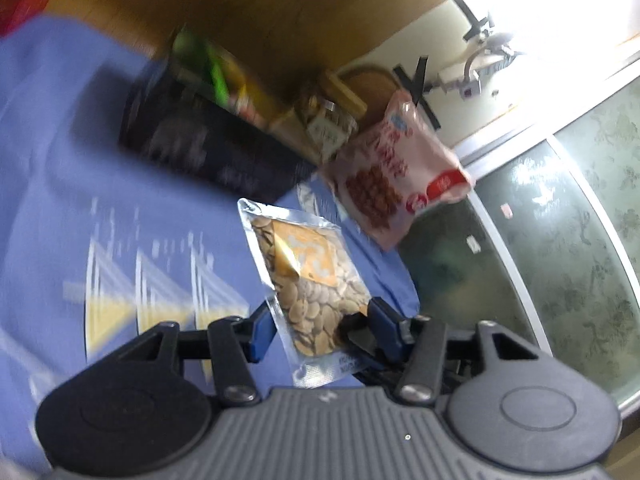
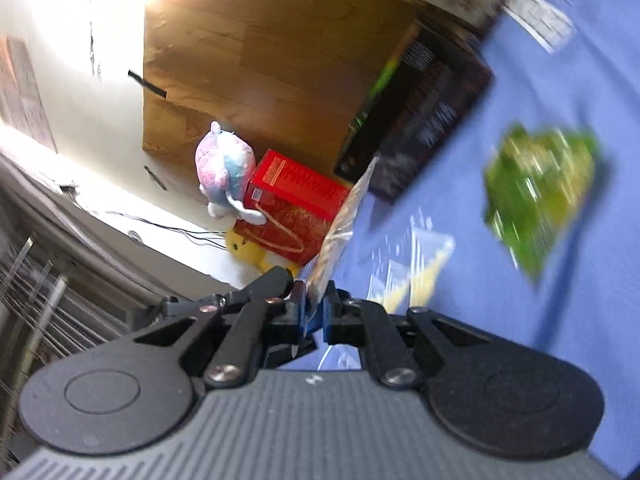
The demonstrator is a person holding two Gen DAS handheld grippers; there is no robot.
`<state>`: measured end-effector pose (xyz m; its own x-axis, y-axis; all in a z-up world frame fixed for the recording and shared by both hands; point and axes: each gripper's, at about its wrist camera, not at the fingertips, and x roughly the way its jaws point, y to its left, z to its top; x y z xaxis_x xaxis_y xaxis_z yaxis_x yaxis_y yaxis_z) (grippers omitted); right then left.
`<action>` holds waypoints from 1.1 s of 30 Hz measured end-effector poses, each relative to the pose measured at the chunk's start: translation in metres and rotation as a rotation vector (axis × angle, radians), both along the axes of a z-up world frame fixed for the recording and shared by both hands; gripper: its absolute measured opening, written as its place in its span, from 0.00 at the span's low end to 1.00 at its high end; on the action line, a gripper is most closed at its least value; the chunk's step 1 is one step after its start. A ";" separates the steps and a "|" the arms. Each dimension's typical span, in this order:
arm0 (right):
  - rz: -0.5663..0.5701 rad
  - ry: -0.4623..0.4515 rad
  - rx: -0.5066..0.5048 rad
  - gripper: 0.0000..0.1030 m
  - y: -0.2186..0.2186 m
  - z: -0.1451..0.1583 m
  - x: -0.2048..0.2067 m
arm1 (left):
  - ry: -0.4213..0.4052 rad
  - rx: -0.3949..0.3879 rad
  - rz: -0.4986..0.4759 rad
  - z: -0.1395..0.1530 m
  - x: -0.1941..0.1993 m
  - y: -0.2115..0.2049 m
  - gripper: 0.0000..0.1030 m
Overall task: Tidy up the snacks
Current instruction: 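Carry both bags over the tin and open both tools to drop them in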
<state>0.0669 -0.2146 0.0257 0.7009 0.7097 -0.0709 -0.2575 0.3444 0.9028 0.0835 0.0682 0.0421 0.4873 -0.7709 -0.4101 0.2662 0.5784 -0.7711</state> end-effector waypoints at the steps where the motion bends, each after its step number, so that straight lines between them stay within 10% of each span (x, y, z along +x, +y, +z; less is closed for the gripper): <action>1: 0.001 -0.013 -0.016 0.10 0.000 0.007 0.009 | -0.014 0.009 0.006 0.006 0.010 0.000 0.49; 11: -0.023 -0.087 -0.316 0.10 0.024 0.076 0.151 | -0.054 0.188 0.182 0.039 0.138 0.012 0.67; 18: 0.014 -0.055 -0.555 0.18 0.054 0.070 0.207 | -0.105 0.343 0.235 0.039 0.148 0.006 0.69; 22: -0.004 -0.090 -0.660 0.45 0.066 0.073 0.200 | -0.117 0.357 0.242 0.040 0.138 0.006 0.69; 33: -0.210 -0.112 -0.571 0.46 -0.004 0.074 0.096 | -0.193 0.369 0.156 0.056 0.070 -0.028 0.69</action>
